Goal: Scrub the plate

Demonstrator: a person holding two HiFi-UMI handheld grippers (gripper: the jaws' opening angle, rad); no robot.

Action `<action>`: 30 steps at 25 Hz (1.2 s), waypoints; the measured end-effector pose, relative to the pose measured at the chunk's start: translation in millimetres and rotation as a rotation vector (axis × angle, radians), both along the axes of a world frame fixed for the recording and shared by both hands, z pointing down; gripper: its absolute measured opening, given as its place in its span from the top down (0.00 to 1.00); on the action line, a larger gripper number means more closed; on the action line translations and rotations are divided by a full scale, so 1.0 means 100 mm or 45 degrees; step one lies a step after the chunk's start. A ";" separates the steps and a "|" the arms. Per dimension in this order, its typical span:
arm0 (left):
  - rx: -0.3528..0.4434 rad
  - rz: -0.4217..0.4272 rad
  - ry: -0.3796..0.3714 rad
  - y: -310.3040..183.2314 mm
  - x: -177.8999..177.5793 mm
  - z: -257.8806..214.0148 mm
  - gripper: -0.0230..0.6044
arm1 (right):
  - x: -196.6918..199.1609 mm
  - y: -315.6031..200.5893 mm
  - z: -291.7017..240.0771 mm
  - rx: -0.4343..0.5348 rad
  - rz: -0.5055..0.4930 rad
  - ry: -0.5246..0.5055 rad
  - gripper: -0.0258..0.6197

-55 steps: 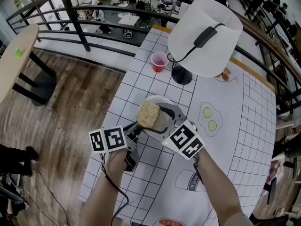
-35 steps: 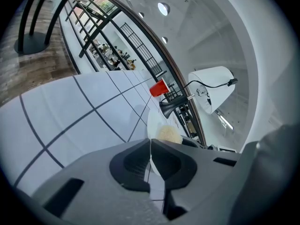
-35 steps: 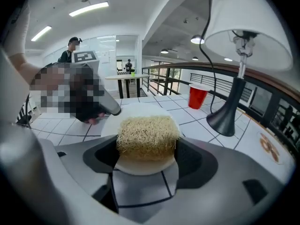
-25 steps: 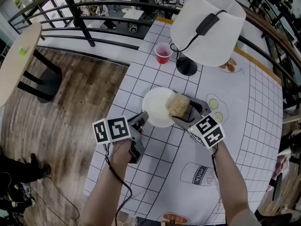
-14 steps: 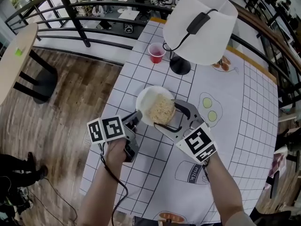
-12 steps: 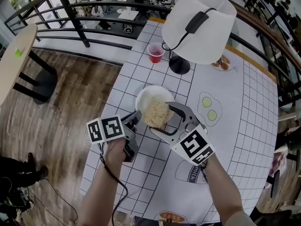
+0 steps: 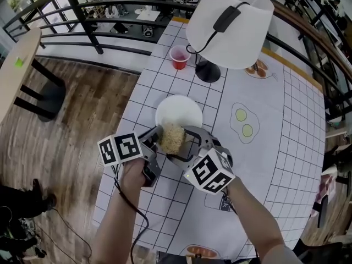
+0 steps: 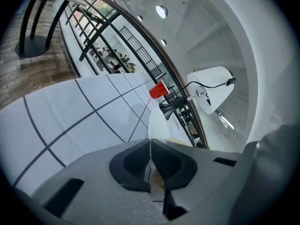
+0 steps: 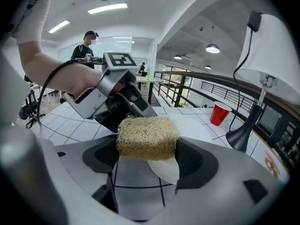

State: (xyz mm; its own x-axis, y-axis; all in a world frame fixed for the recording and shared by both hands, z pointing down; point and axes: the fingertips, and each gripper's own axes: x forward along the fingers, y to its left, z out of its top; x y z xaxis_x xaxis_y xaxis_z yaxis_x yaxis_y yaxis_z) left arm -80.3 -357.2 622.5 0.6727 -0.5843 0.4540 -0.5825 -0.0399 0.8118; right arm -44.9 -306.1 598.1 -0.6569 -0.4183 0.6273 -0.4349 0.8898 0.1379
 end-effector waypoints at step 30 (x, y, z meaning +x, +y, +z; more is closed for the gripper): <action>-0.045 0.007 0.028 -0.02 -0.01 0.04 0.93 | 0.88 -0.25 0.33 -0.120 0.339 0.116 0.39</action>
State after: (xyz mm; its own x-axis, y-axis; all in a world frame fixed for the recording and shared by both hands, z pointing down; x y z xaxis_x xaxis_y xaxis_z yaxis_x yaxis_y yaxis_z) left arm -80.9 -358.8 626.4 0.6858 -0.5645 0.4593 -0.5644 -0.0141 0.8254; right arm 42.8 -331.5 631.4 -0.4714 -0.5054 0.7227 -0.6443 0.7570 0.1091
